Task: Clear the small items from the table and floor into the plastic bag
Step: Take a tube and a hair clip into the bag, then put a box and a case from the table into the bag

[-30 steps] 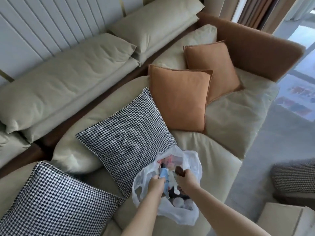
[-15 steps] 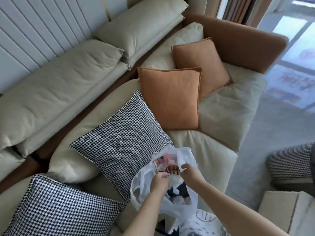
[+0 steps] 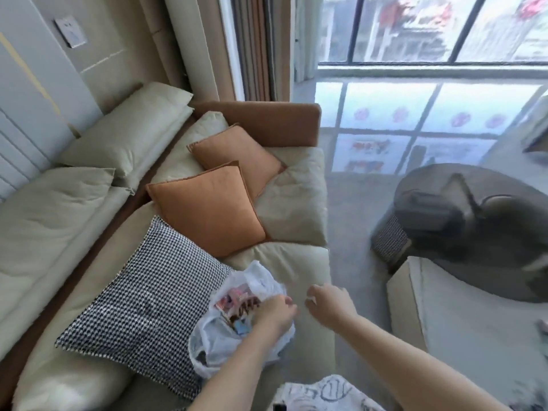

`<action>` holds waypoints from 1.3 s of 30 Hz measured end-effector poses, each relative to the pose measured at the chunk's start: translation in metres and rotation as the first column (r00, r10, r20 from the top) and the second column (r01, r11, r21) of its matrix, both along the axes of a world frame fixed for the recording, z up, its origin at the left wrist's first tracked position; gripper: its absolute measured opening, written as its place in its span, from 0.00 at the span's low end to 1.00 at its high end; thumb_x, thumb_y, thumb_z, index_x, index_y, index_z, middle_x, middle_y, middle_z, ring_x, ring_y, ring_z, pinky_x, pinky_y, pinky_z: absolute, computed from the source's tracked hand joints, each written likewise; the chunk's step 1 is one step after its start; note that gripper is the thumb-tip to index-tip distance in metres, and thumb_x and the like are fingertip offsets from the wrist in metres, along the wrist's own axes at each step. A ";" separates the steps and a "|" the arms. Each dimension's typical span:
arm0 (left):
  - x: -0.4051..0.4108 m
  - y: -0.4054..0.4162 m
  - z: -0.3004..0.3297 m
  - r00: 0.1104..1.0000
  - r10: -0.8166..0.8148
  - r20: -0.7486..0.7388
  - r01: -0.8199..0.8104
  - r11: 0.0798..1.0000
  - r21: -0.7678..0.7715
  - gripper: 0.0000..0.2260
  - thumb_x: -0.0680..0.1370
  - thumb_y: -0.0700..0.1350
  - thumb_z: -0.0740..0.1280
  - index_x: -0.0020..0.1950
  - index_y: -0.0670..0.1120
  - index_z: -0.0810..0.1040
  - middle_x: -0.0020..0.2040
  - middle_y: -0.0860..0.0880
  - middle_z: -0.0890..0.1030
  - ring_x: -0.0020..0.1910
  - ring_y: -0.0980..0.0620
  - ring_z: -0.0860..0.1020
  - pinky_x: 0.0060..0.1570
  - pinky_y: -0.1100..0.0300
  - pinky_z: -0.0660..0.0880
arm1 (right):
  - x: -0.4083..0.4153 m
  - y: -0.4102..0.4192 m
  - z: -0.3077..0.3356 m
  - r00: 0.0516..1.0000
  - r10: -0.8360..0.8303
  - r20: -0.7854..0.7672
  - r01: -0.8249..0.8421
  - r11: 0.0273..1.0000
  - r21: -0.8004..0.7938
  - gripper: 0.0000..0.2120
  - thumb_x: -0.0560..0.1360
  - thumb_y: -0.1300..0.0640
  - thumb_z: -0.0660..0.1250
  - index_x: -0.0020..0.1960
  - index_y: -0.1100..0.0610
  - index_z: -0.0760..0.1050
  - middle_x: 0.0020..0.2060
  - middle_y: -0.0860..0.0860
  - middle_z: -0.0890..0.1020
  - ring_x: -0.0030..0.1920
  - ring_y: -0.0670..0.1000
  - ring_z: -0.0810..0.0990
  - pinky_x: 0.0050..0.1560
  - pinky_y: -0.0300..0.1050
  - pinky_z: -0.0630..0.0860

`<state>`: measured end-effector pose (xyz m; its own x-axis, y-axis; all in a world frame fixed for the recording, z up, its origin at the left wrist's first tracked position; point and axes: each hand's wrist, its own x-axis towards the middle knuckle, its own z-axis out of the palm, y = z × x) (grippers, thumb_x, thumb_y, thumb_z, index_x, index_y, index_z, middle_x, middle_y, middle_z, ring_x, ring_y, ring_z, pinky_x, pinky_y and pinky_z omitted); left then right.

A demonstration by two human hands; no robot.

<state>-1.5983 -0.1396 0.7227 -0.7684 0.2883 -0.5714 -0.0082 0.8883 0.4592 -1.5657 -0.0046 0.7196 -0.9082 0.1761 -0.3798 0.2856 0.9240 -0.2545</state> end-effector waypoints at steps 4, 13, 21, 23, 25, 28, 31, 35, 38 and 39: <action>0.031 0.046 0.009 0.978 -0.204 -0.041 0.202 0.978 -0.046 0.16 0.78 0.52 0.58 0.61 0.48 0.77 0.61 0.48 0.79 0.62 0.47 0.75 0.59 0.57 0.72 | 0.052 0.037 0.002 0.995 -0.094 -0.028 0.095 0.994 0.043 0.14 0.76 0.52 0.56 0.55 0.53 0.76 0.56 0.53 0.80 0.59 0.56 0.76 0.58 0.48 0.67; 0.123 0.154 0.019 0.732 -0.672 -0.113 0.640 0.734 -0.227 0.16 0.79 0.53 0.57 0.60 0.49 0.77 0.62 0.47 0.78 0.63 0.46 0.75 0.57 0.57 0.72 | 0.185 0.116 0.006 0.929 -0.368 -0.043 0.371 0.926 0.073 0.15 0.79 0.49 0.54 0.55 0.54 0.76 0.56 0.53 0.80 0.59 0.56 0.77 0.58 0.47 0.68; 0.261 0.234 0.012 0.482 -0.871 -0.092 0.821 0.486 -0.300 0.16 0.80 0.53 0.56 0.59 0.47 0.77 0.61 0.47 0.79 0.61 0.44 0.76 0.55 0.56 0.73 | 0.351 0.167 -0.002 0.812 -0.583 -0.031 0.583 0.808 0.084 0.16 0.79 0.48 0.55 0.57 0.55 0.76 0.56 0.54 0.81 0.57 0.56 0.79 0.56 0.46 0.71; 0.303 0.249 0.010 0.427 -0.901 -0.081 0.851 0.430 -0.302 0.15 0.80 0.51 0.56 0.59 0.46 0.77 0.61 0.47 0.78 0.61 0.44 0.76 0.55 0.56 0.73 | 0.400 0.175 -0.007 0.767 -0.642 -0.022 0.641 0.763 0.079 0.16 0.79 0.49 0.54 0.57 0.54 0.76 0.56 0.54 0.81 0.57 0.56 0.79 0.56 0.48 0.71; 0.347 0.262 0.007 0.376 -0.925 -0.060 0.879 0.376 -0.293 0.15 0.80 0.48 0.56 0.60 0.46 0.77 0.61 0.47 0.78 0.62 0.45 0.76 0.55 0.57 0.73 | 0.450 0.182 -0.011 0.717 -0.697 -0.007 0.696 0.715 0.070 0.16 0.79 0.49 0.54 0.57 0.54 0.76 0.55 0.54 0.81 0.57 0.56 0.79 0.56 0.49 0.71; 0.409 0.276 -0.002 0.330 -0.943 -0.039 0.907 0.328 -0.266 0.14 0.80 0.50 0.57 0.61 0.49 0.77 0.61 0.48 0.79 0.61 0.46 0.76 0.57 0.56 0.74 | 0.523 0.189 -0.019 0.622 -0.782 0.031 0.781 0.623 0.055 0.16 0.79 0.49 0.54 0.59 0.54 0.75 0.56 0.54 0.80 0.57 0.56 0.78 0.57 0.48 0.70; 0.461 0.289 -0.016 0.319 -0.947 -0.026 0.921 0.317 -0.226 0.15 0.79 0.54 0.57 0.60 0.51 0.78 0.59 0.50 0.79 0.58 0.48 0.77 0.55 0.57 0.75 | 0.589 0.192 -0.026 0.512 -0.858 0.046 0.857 0.513 0.046 0.15 0.79 0.49 0.55 0.58 0.55 0.74 0.56 0.53 0.80 0.57 0.56 0.78 0.56 0.48 0.71; 0.519 0.305 -0.032 0.243 -0.970 -0.001 0.949 0.238 -0.209 0.15 0.80 0.53 0.57 0.59 0.51 0.79 0.58 0.50 0.80 0.56 0.48 0.78 0.52 0.57 0.76 | 0.663 0.192 -0.036 0.276 -0.956 0.095 0.961 0.273 -0.045 0.14 0.78 0.49 0.56 0.56 0.53 0.75 0.55 0.52 0.81 0.55 0.56 0.78 0.51 0.46 0.73; 0.552 0.319 -0.050 0.210 -0.977 0.029 0.959 0.200 -0.202 0.14 0.79 0.52 0.57 0.58 0.52 0.79 0.57 0.50 0.80 0.54 0.48 0.79 0.49 0.58 0.75 | 0.707 0.193 -0.049 0.116 -0.982 0.146 0.990 0.102 -0.095 0.12 0.78 0.50 0.57 0.55 0.52 0.75 0.56 0.51 0.80 0.54 0.55 0.78 0.49 0.44 0.73; 0.561 0.325 -0.057 0.204 -0.978 0.047 0.962 0.191 -0.196 0.14 0.79 0.51 0.57 0.57 0.51 0.79 0.56 0.50 0.81 0.53 0.48 0.79 0.48 0.58 0.75 | 0.719 0.193 -0.054 0.058 -0.985 0.163 0.993 0.040 -0.114 0.12 0.78 0.50 0.57 0.56 0.52 0.75 0.55 0.51 0.80 0.54 0.55 0.78 0.48 0.43 0.73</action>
<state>-1.0370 0.1851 0.6656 0.0161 0.7575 -0.6526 0.9367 0.2170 0.2749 -0.8469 0.1885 0.6654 0.0819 0.8373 -0.5406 0.9070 -0.2875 -0.3079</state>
